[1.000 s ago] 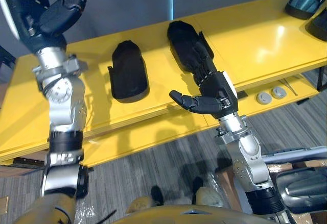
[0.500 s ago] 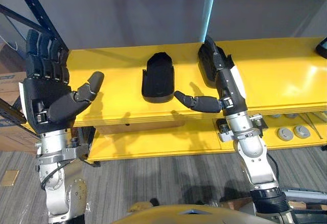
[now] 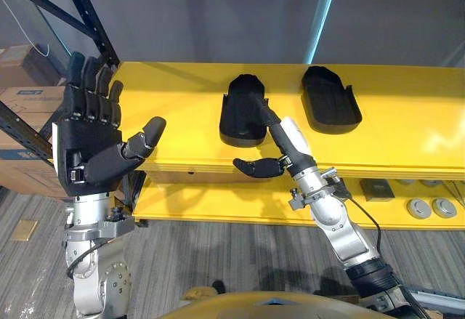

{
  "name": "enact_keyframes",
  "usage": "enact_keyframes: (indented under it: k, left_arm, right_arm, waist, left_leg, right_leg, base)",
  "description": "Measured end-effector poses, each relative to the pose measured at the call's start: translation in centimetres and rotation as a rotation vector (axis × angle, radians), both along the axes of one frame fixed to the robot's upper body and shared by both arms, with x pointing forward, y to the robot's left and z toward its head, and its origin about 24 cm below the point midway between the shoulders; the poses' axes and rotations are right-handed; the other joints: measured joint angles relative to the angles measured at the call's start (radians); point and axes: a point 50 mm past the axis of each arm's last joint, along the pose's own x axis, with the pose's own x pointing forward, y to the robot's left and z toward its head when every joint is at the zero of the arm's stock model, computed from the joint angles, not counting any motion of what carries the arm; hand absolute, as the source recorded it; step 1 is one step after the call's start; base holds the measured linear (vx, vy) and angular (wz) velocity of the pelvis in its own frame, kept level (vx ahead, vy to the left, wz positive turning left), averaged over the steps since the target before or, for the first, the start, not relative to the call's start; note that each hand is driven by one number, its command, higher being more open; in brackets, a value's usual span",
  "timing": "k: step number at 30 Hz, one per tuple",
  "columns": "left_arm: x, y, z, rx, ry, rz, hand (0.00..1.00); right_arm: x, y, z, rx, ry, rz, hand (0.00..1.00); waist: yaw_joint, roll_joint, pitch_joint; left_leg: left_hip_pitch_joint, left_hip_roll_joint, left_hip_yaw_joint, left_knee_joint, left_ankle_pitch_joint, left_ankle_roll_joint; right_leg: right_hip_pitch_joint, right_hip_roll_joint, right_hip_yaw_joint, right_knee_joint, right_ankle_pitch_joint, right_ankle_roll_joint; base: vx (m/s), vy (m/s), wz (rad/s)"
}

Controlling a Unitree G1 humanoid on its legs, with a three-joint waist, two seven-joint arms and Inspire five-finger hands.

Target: Walk over and take three plastic housings, then place them on the shelf

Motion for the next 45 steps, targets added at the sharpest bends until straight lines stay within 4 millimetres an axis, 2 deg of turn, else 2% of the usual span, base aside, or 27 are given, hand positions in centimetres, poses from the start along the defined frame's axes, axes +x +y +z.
enact_keyframes:
  k: [6, 15, 20, 26, 30, 36, 39, 45]
  left_arm:
    - [0.2, -1.1, -0.4, -0.011, 0.018, -0.058, 1.00]
    - [0.3, -2.1, -0.9, -0.018, 0.045, -0.117, 1.00]
    - [0.0, -2.1, -1.8, -0.027, 0.086, -0.119, 1.00]
    - [0.1, -2.7, -1.9, -0.036, 0.088, -0.147, 1.00]
    - [0.2, -2.9, -1.9, -0.041, 0.090, -0.162, 1.00]
    - [0.3, -2.9, -1.9, -0.053, 0.093, -0.168, 1.00]
    - [0.6, -3.1, -2.0, -0.056, 0.098, -0.179, 1.00]
    - [0.7, -3.0, -2.0, -0.056, 0.101, -0.180, 1.00]
  right_arm:
    - [1.1, -0.1, -1.5, -0.069, 0.005, -0.068, 1.00]
    - [2.7, -0.3, -2.2, -0.243, -0.132, -0.248, 1.00]
    - [3.8, -0.8, -2.7, -0.291, -0.137, -0.324, 1.00]
    - [6.3, -1.2, -1.4, -0.333, -0.171, -0.389, 1.00]
    - [7.4, -1.8, -0.7, -0.368, -0.180, -0.410, 1.00]
    - [8.3, -2.0, -0.1, -0.402, -0.178, -0.421, 1.00]
    - [9.2, -2.4, 0.8, -0.436, -0.199, -0.425, 1.00]
    - [9.5, -2.8, 0.9, -0.440, -0.197, -0.426, 1.00]
  waist:
    - [0.000, -0.006, -0.002]
    - [0.024, -0.006, -0.002]
    - [0.031, -0.005, 0.004]
    - [0.044, 0.001, 0.035]
    - [0.054, 0.008, 0.041]
    - [0.057, 0.003, 0.048]
    - [0.056, 0.006, 0.074]
    - [0.056, 0.006, 0.076]
  left_leg:
    - [0.001, -0.003, -0.011, -0.016, 0.012, 0.001]
    - [0.002, -0.004, -0.029, -0.025, 0.022, -0.001]
    - [0.003, -0.006, -0.039, -0.036, 0.027, -0.002]
    - [0.002, -0.009, -0.053, -0.035, 0.030, -0.006]
    - [-0.001, -0.016, -0.066, -0.035, 0.040, 0.003]
    - [-0.001, -0.022, -0.073, -0.035, 0.041, 0.004]
    - [0.000, -0.022, -0.078, -0.035, 0.040, 0.001]
    - [-0.001, -0.023, -0.080, -0.046, 0.044, -0.002]
  right_leg:
    - [0.000, -0.002, -0.014, 0.000, 0.001, 0.001]
    - [0.007, -0.002, -0.032, 0.000, 0.000, 0.001]
    - [0.011, -0.003, -0.048, 0.001, 0.000, 0.001]
    - [0.013, -0.008, -0.063, 0.008, -0.002, 0.000]
    - [0.014, -0.016, -0.079, 0.016, -0.006, 0.001]
    - [0.016, -0.022, -0.085, 0.020, -0.006, 0.001]
    - [0.016, -0.025, -0.090, 0.030, -0.007, 0.002]
    - [0.016, -0.027, -0.100, 0.032, -0.007, 0.002]
  base:
    - [-0.01, 0.005, 0.05]
    - [-0.02, 0.003, 0.06]
    - [-0.02, 0.007, 0.09]
    - [-0.02, 0.009, 0.07]
    - [0.01, 0.021, 0.12]
    - [0.00, 0.010, 0.02]
    - [-0.04, 0.012, 0.05]
    - [-0.02, 0.008, 0.03]
